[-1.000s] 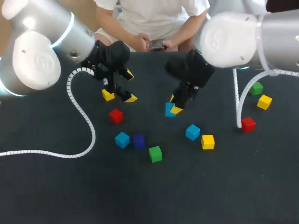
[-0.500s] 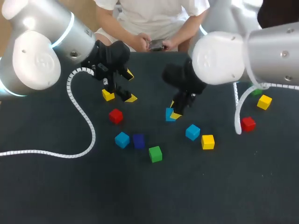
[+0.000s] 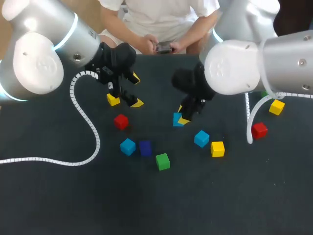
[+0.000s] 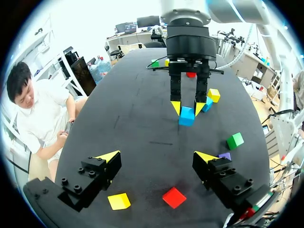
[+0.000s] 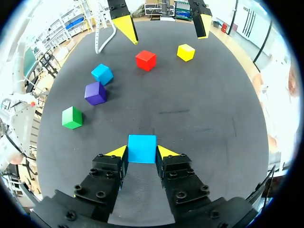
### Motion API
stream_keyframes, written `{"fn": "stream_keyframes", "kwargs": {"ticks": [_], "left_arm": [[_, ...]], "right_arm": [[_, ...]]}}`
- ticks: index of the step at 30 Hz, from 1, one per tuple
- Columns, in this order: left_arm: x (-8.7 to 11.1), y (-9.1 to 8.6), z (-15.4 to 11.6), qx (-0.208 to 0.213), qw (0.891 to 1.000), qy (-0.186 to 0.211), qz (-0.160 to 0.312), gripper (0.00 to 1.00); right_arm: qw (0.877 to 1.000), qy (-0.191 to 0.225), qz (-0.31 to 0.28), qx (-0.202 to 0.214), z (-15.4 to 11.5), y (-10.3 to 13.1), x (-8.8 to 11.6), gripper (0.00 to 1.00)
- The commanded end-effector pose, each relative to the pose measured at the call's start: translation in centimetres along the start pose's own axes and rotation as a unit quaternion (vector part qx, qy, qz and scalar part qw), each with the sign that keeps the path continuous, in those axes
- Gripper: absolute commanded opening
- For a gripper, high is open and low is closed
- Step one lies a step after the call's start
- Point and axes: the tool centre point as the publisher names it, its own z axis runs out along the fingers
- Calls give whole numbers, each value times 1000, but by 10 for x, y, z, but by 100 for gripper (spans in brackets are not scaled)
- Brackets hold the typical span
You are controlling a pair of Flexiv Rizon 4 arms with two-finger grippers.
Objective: Place the blue cubes, place green cubes on the blue cubes, place the yellow cubes on the green cubes, then place the red cubes on the yellow cubes, and place purple cube on the red cubes.
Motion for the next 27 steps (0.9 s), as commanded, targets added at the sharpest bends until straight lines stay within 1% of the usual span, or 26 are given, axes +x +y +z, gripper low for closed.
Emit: {"fn": "stream_keyframes", "kwargs": {"ticks": [1, 12, 27], "left_arm": [[1, 1, 0, 0, 1000, 0, 1, 100], [1, 1, 0, 0, 1000, 0, 1, 100], [1, 1, 0, 0, 1000, 0, 1, 100]], "right_arm": [[1000, 0, -1, -4, 2, -7, -2, 0], [1000, 5, -12, -6, 3, -16, -10, 0], [1000, 17, -6, -15, 10, -14, -4, 0]]}}
